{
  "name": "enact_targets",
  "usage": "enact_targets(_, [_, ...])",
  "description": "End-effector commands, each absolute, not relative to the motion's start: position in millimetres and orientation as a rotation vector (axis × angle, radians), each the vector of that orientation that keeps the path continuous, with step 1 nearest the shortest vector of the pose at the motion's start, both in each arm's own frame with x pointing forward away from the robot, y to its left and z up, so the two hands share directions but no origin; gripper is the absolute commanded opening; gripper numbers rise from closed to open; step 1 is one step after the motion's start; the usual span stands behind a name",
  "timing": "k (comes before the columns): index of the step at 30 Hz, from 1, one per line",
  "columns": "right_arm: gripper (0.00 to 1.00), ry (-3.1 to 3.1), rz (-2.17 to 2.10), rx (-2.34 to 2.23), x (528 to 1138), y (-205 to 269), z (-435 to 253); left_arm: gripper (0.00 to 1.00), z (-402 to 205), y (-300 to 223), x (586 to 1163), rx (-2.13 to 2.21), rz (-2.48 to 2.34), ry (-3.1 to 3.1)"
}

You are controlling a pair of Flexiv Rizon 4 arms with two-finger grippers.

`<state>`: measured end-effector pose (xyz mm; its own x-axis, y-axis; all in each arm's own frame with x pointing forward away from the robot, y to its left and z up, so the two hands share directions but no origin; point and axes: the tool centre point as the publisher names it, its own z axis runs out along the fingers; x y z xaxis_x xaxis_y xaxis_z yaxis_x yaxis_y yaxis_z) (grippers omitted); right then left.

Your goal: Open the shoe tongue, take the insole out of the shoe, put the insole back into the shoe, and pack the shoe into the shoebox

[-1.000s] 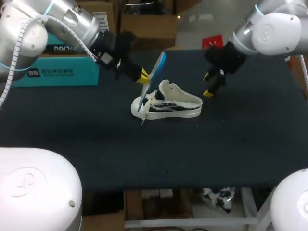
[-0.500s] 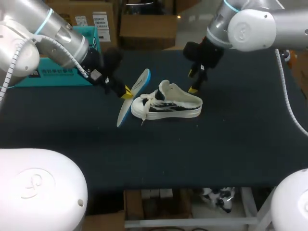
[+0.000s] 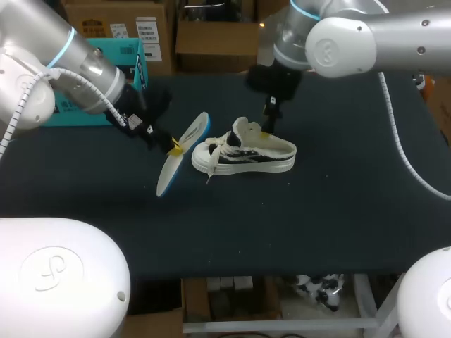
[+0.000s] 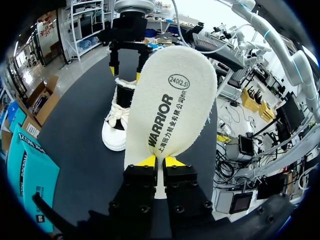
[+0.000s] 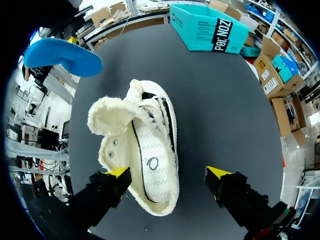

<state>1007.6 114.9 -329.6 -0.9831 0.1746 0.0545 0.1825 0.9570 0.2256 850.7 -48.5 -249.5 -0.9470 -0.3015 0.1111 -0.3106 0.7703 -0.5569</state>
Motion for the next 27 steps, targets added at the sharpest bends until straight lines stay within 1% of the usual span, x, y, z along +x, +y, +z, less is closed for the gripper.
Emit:
enact_targets(1, [0.99, -3.1, -0.258, -0.314, 998.6, 125.5, -334.5, 0.0, -254.0, -46.1, 851.0, 0.517, 0.929, -2.942])
enact_targets(2, [0.95, -3.102, -0.235, -0.329, 997.6, 128.4, -336.8, 0.0, -255.2, -45.4, 851.4, 0.516, 0.927, -2.941])
enact_targets(3, [0.94, -3.102, -0.238, -0.327, 997.5, 129.6, -338.0, 0.0, -255.8, -45.0, 851.7, 0.516, 0.926, -2.941])
enact_targets(4, [0.85, -3.102, -0.241, -0.327, 997.1, 131.2, -339.5, 0.0, -256.8, -44.6, 852.4, 0.515, 0.923, -2.938])
enact_targets(5, [0.8, -3.103, -0.23, -0.339, 996.6, 133.7, -341.5, 0.0, -258.2, -44.0, 853.2, 0.514, 0.92, -2.937])
enact_targets(9, [0.72, -3.111, -0.231, -0.348, 997.9, 136.3, -344.5, 0.0, -261.9, -43.5, 854.4, 0.509, 0.908, -2.933])
enact_targets(10, [0.64, -3.115, -0.224, -0.353, 998.4, 136.8, -344.8, 0.0, -262.6, -43.4, 854.5, 0.509, 0.905, -2.933])
enact_targets(11, [0.5, -3.12, -0.215, -0.362, 998.7, 137.2, -344.9, 0.0, -263.3, -43.1, 854.5, 0.507, 0.902, -2.933])
enact_targets(13, [0.44, -3.127, -0.21, -0.37, 998.9, 137.2, -345.1, 0.0, -264.3, -42.4, 853.9, 0.496, 0.899, -2.932])
enact_targets(15, [0.25, -3.133, -0.205, -0.378, 999.1, 135.9, -345.3, 0.0, -264.7, -42.0, 853.1, 0.492, 0.897, -2.934])
enact_targets(16, [0.04, -3.137, -0.202, -0.383, 999.0, 135.4, -345.2, 0.0, -264.8, -41.9, 852.6, 0.49, 0.896, -2.935])
enact_targets(17, [0.0, -3.14, -0.196, -0.386, 998.9, 135.4, -345.2, 0.0, -264.8, -41.8, 852.2, 0.489, 0.895, -2.937])
enact_targets(27, [0.0, -3.156, -0.184, -0.453, 992.7, 132.3, -339.8, 0.0, -267.6, -40.5, 854.7, 0.432, 0.908, -2.927])
